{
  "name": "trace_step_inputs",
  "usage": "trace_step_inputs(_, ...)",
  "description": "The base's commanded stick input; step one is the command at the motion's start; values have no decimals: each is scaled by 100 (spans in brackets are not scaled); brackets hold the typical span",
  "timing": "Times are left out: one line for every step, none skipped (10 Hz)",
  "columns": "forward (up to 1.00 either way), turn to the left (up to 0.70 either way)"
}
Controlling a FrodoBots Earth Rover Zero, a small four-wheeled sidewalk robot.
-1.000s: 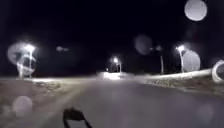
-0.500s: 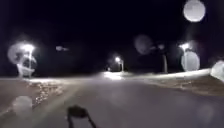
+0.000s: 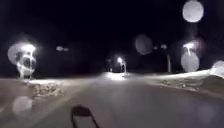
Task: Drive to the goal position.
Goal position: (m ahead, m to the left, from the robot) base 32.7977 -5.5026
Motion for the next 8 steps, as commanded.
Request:
trace_step_inputs(100, 3)
trace_step_inputs(100, 3)
trace_step_inputs(100, 3)
trace_step_inputs(100, 3)
trace_step_inputs(100, 3)
trace_step_inputs(100, 3)
trace_step_inputs(100, 3)
trace_step_inputs(100, 3)
